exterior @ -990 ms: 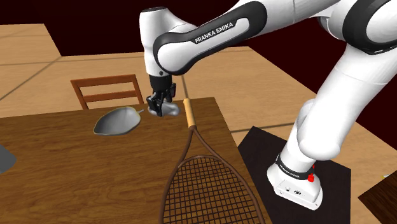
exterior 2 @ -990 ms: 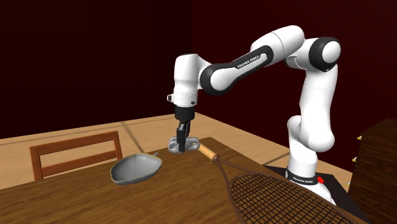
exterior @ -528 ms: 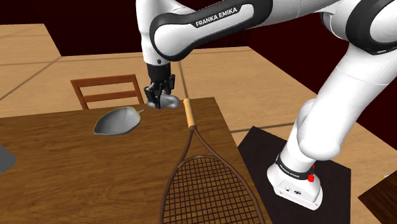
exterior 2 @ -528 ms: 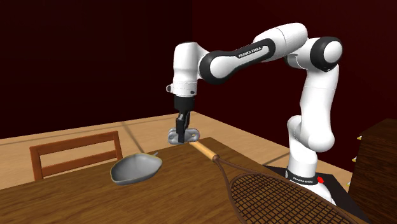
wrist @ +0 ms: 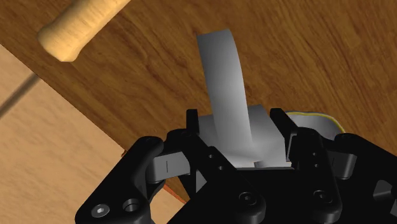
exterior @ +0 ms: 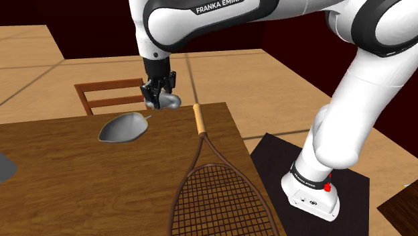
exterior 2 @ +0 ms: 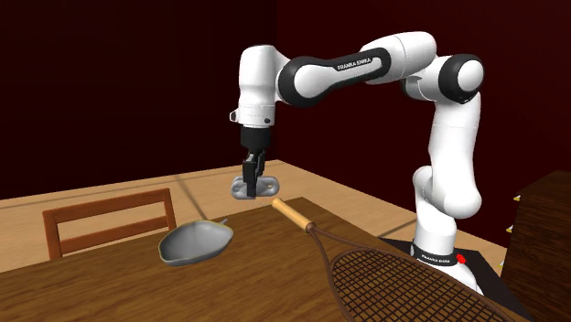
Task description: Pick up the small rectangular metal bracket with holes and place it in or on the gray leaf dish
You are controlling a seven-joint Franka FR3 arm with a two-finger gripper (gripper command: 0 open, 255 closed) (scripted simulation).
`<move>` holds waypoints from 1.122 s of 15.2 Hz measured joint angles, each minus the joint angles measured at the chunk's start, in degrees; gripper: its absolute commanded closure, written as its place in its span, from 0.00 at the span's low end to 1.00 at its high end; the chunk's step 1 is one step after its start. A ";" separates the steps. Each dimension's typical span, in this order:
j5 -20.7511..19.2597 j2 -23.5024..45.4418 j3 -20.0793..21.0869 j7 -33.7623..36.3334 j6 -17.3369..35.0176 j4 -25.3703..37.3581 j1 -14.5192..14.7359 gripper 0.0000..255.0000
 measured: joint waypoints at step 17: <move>-9.87 30.10 1.79 9.31 -7.89 36.34 8.44 1.00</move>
